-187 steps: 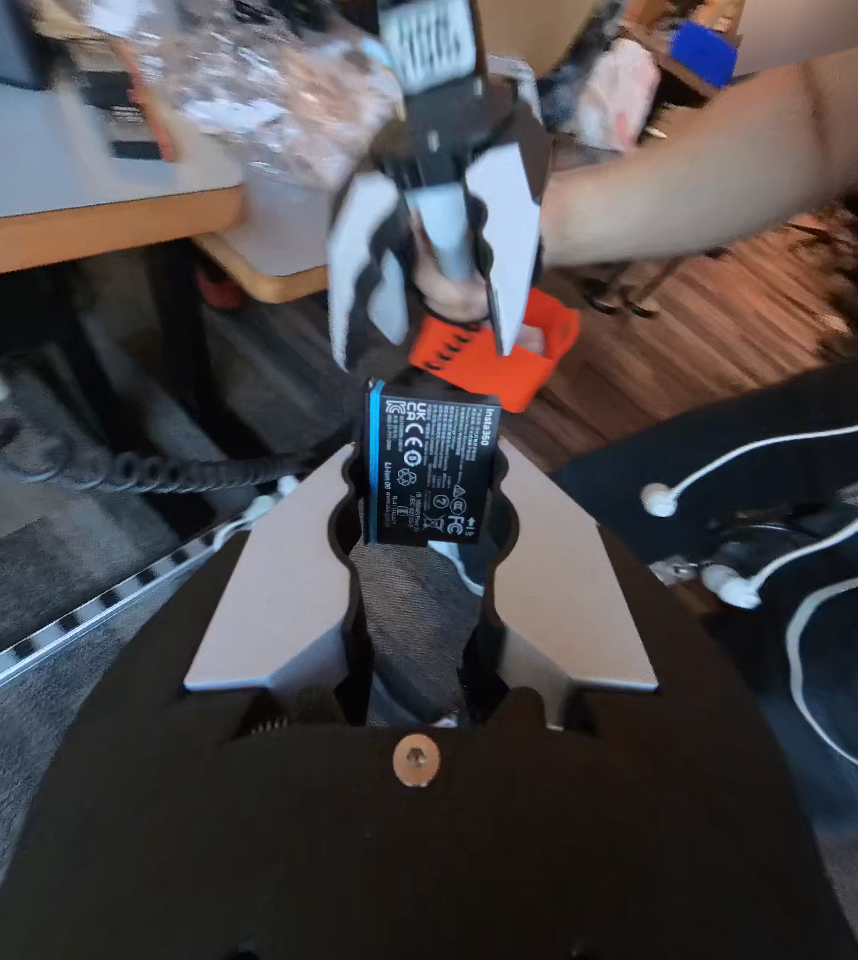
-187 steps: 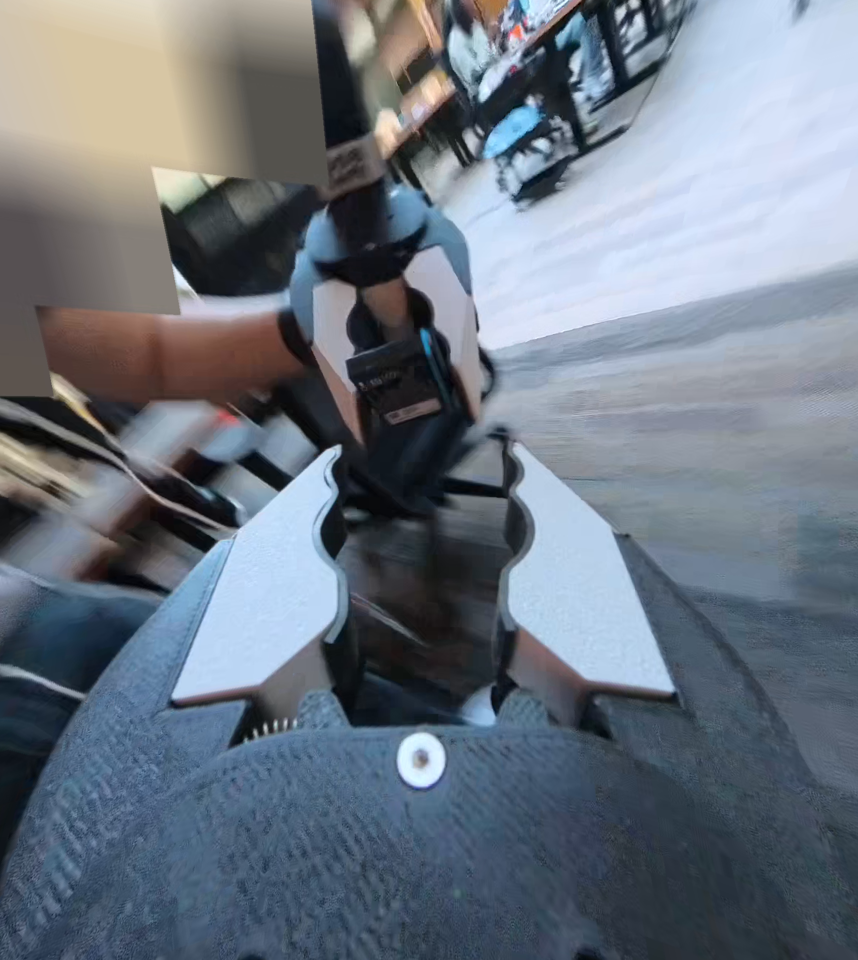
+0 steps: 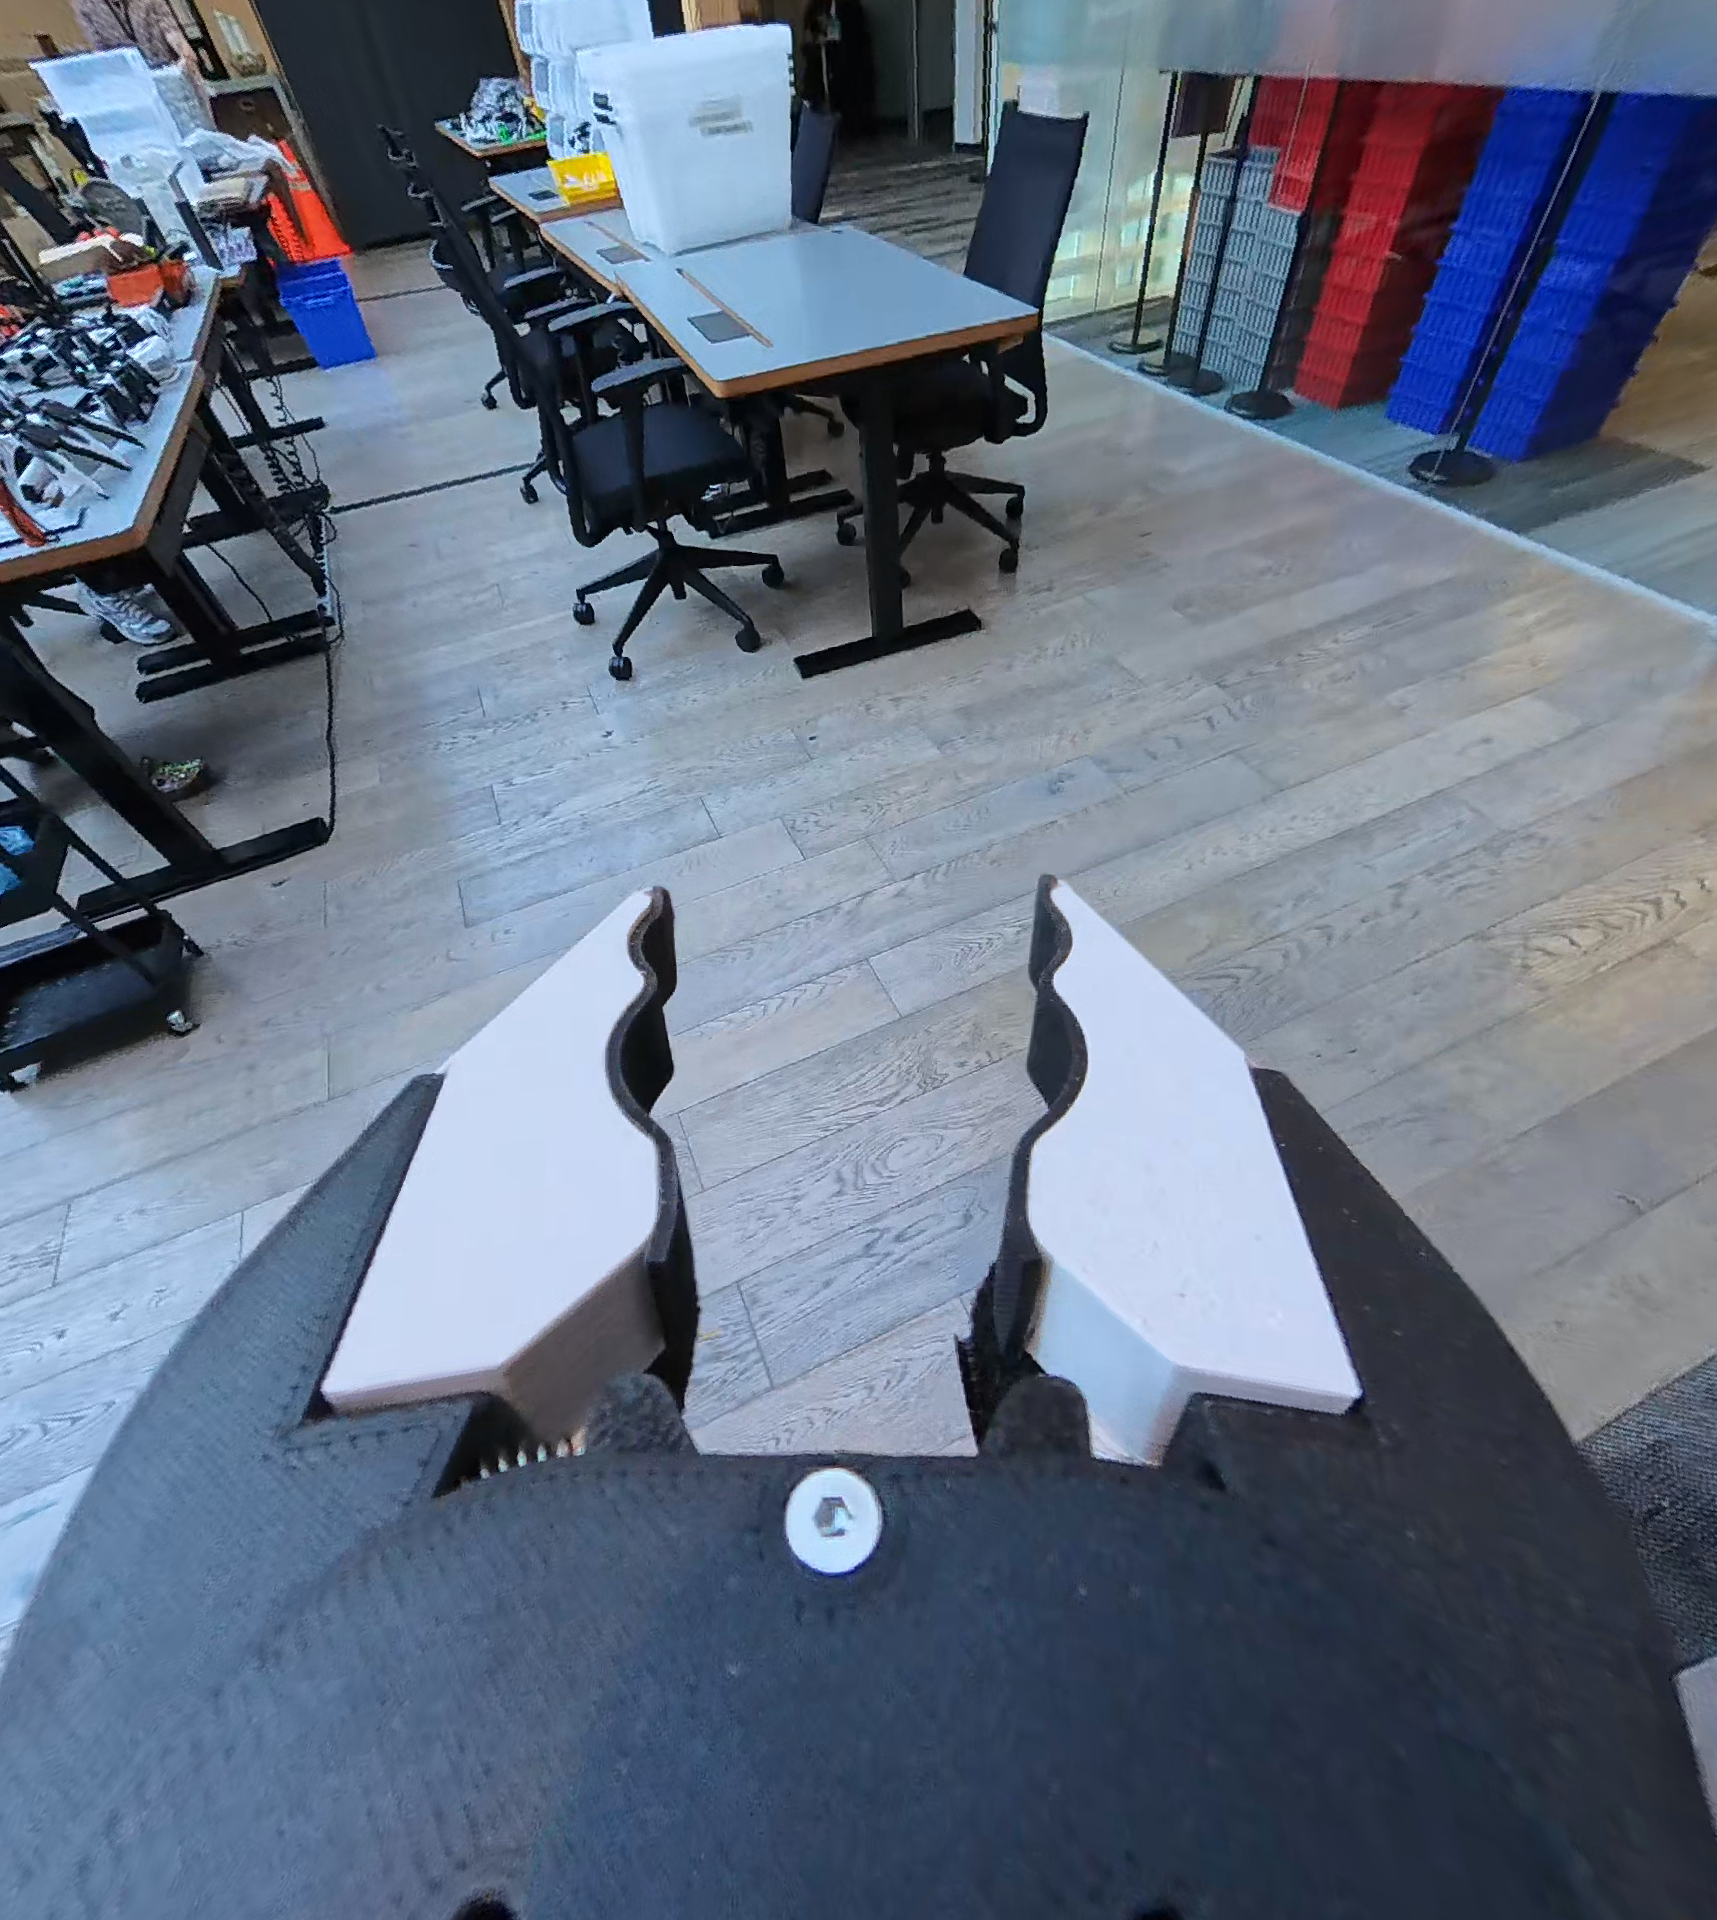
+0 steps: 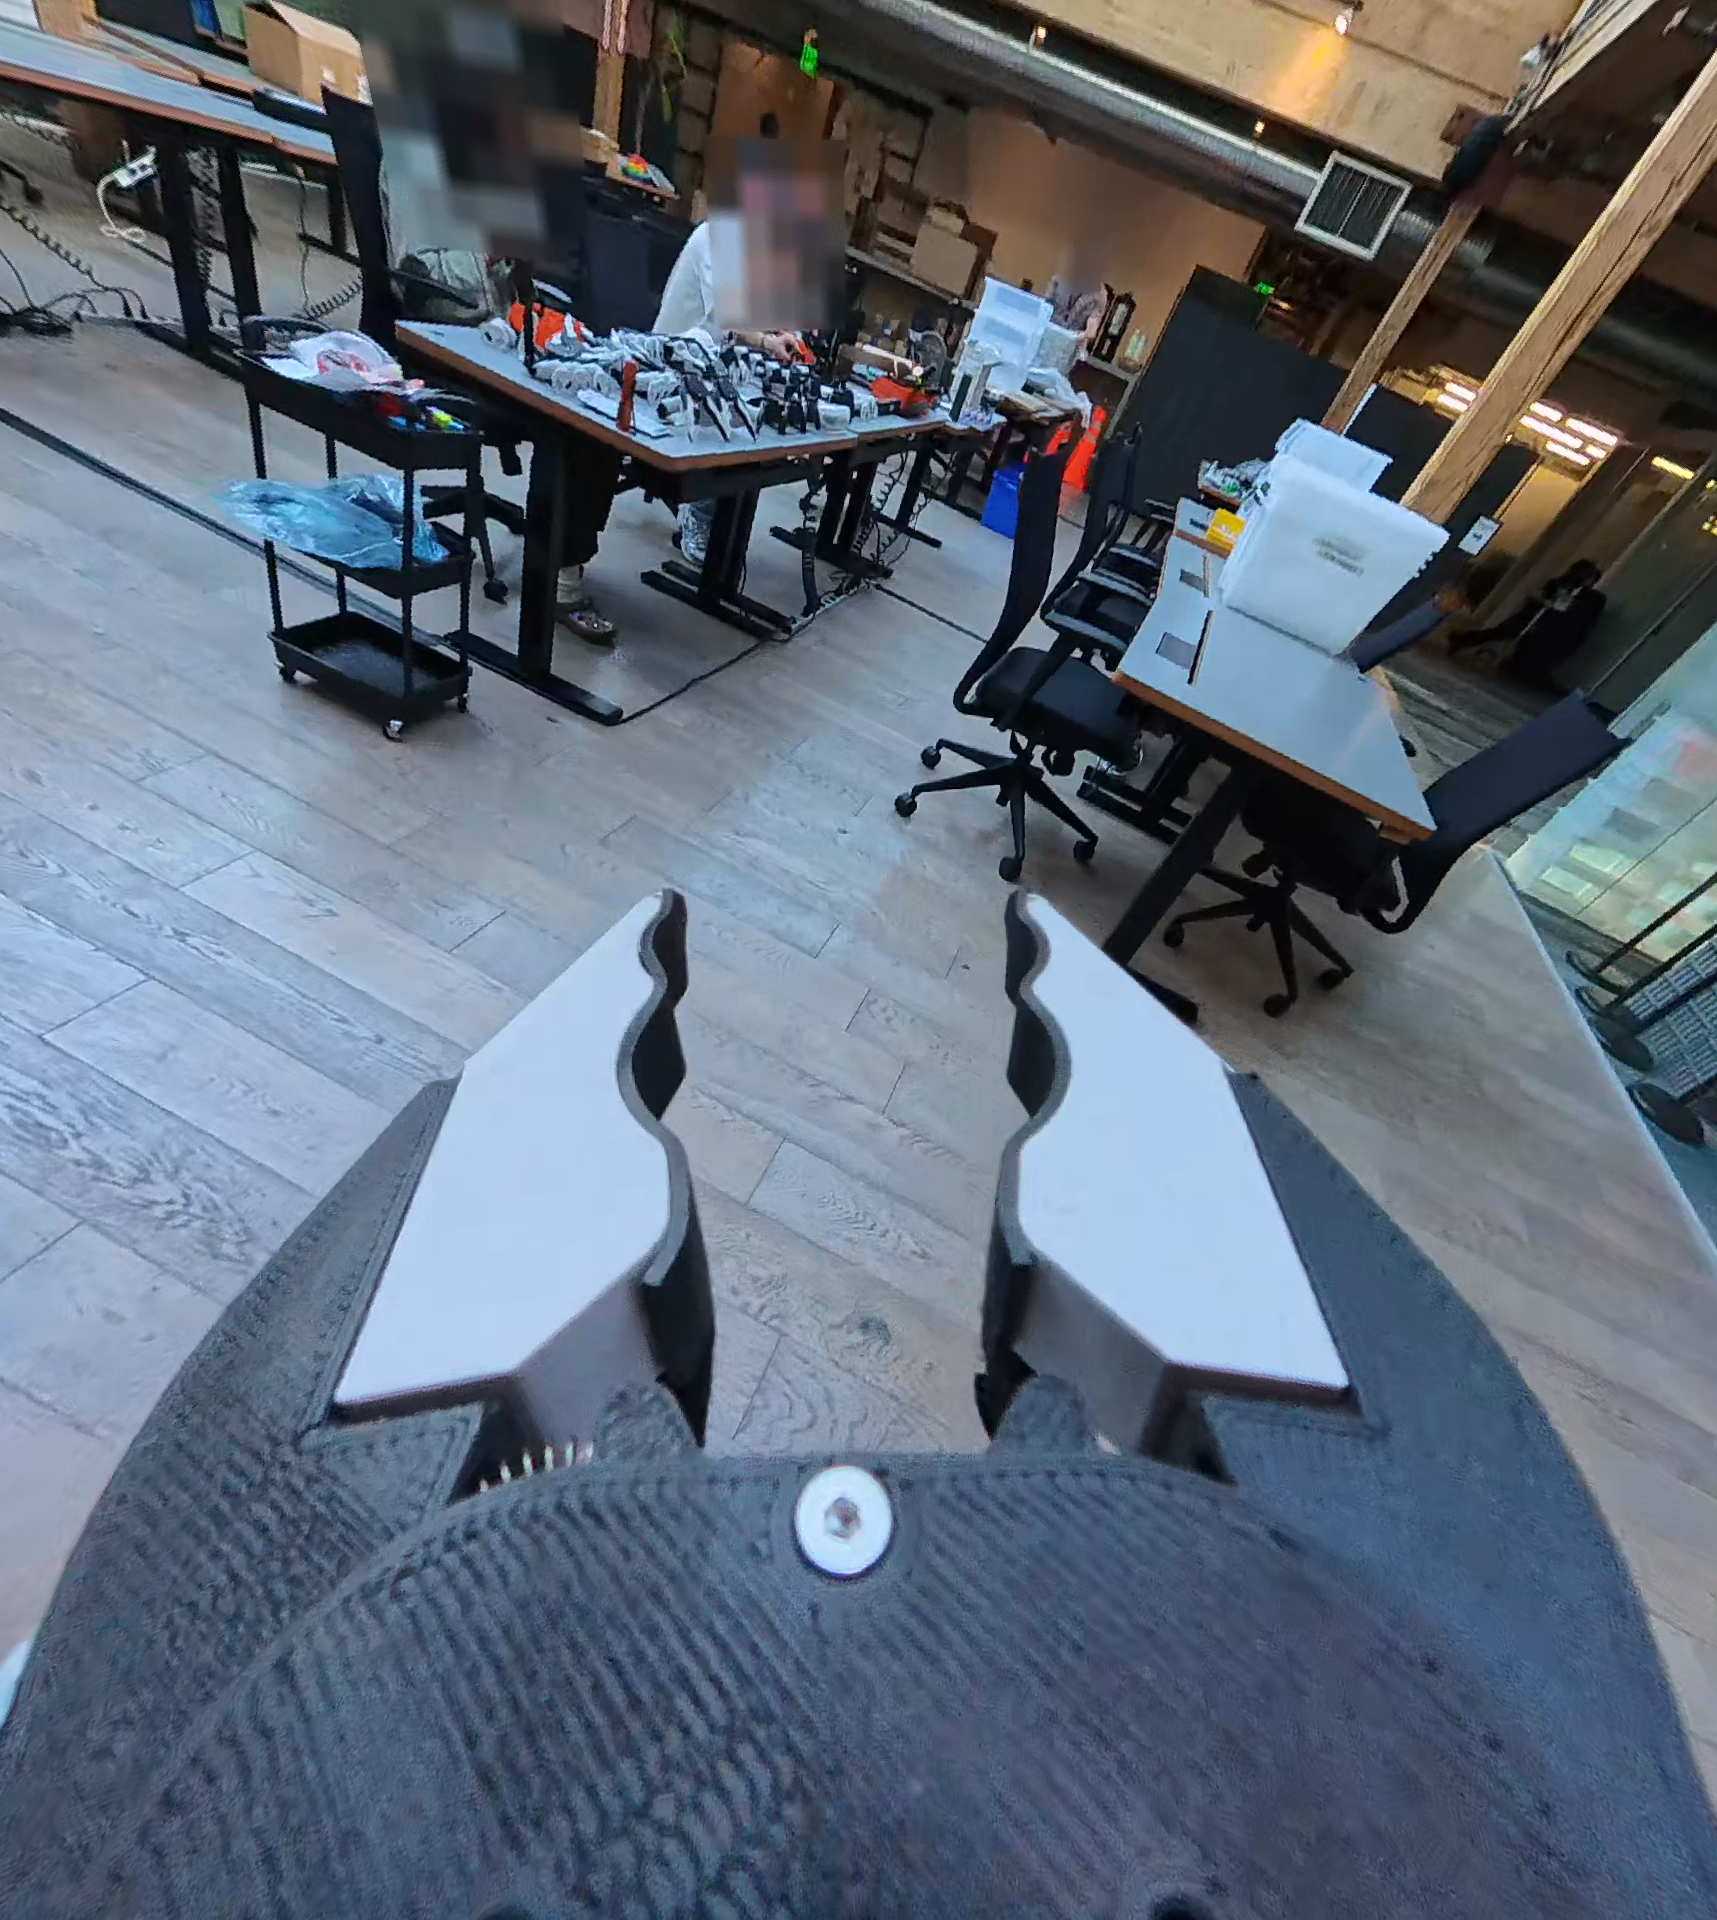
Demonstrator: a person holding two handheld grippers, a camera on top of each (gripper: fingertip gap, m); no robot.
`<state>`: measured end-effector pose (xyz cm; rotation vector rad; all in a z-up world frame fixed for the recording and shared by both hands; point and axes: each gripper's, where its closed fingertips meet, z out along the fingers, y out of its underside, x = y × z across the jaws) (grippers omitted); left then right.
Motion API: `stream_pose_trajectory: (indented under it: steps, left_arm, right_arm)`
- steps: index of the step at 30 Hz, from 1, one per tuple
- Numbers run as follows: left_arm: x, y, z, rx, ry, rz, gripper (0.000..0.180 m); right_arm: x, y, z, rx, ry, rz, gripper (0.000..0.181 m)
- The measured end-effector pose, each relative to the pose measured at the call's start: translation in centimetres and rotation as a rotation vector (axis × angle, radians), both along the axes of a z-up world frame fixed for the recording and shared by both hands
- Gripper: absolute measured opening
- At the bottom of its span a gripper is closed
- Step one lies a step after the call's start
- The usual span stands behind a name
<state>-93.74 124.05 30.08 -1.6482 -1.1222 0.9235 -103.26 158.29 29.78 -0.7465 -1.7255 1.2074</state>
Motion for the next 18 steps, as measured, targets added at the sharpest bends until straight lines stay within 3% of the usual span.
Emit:
stream_pose_trajectory:
  steps: [6,11,15,18]
  left_arm:
    - [-10.8,1.9,-1.5,-0.005,-0.025,-0.069,0.067]
    - [-23.9,6.0,-1.7,-0.007,0.036,-0.226,0.068]
    - [-35.2,12.4,0.7,-0.008,0.043,-0.455,0.069]
    - [-41.9,17.6,3.2,-0.051,0.135,-0.611,0.065]
  right_arm:
    - [-8.4,0.9,-1.0,-0.012,-0.001,-0.021,0.060]
    - [-14.6,4.9,0.2,0.112,0.063,-0.122,0.057]
    - [-20.1,9.6,0.1,-0.029,-0.026,-0.259,0.057]
    - [-23.5,12.6,0.3,-0.067,-0.014,-0.352,0.057]
